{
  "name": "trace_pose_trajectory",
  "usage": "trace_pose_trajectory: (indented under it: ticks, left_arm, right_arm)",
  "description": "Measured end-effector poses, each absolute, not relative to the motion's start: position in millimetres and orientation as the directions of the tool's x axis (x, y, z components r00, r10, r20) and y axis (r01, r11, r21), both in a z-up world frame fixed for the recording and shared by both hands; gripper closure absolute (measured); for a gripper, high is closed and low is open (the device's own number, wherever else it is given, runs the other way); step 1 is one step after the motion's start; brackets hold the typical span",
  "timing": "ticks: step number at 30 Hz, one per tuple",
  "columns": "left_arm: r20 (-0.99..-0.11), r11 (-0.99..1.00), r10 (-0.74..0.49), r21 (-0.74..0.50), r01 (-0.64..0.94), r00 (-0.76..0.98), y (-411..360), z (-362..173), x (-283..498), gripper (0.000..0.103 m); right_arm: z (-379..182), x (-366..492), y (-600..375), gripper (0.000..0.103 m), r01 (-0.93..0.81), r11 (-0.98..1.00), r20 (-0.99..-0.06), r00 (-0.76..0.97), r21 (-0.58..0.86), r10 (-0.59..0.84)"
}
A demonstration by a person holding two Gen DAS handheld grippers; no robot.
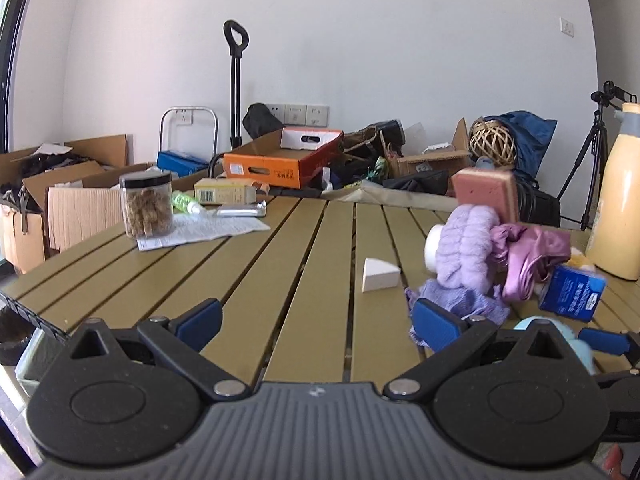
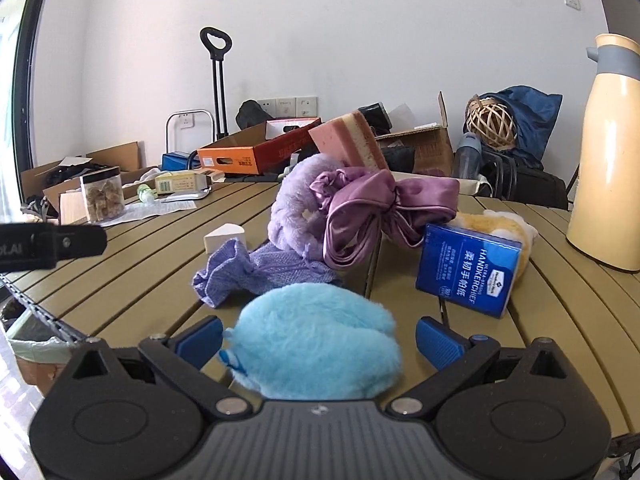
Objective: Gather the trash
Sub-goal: 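Move both grippers to the table, right gripper closing on the light-blue plush, then grasp the lavender knit cloth with the left gripper while the right holds the plush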
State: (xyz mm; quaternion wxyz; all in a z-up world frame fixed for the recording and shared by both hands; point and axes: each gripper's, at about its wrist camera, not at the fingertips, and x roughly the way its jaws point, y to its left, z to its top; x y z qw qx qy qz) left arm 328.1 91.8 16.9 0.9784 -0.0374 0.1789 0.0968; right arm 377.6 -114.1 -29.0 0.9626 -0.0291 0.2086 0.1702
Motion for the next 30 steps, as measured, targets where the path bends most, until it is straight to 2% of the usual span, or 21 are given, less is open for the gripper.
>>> trace_pose_trajectory:
  ticks: [4, 11, 14, 23, 30]
  left_arm:
    - [-0.375, 0.979, 0.172, -0.036, -0.199, 0.911, 96, 11, 333, 0.0]
    - [-0.381, 0.982, 0.154, -0.047, -0.185, 0.912, 93, 12, 338, 0.0]
    - [-0.38, 0.983, 0.145, -0.051, -0.177, 0.913, 90, 14, 339, 0.0]
    - [-0.373, 0.991, 0.11, -0.034, -0.132, 0.921, 69, 27, 350, 0.0]
    - [-0.404, 0.998, 0.044, -0.02, -0.057, 0.914, 40, 30, 378, 0.0]
  right_arm:
    - [-35, 384, -110, 0.005, -0.339, 0.941, -0.413, 0.856, 0.004, 0.311]
    - [-39, 385, -109, 0.022, -0.337, 0.942, -0.395, 0.865, 0.001, 0.31]
    - [-39, 385, -111, 0.025, -0.339, 0.941, -0.392, 0.864, 0.01, 0.316]
    - [-31, 377, -125, 0.027, -0.353, 0.934, -0.35, 0.87, 0.053, 0.349]
    - [-18, 373, -154, 0.027, -0.294, 0.952, -0.303, 0.902, 0.089, 0.307]
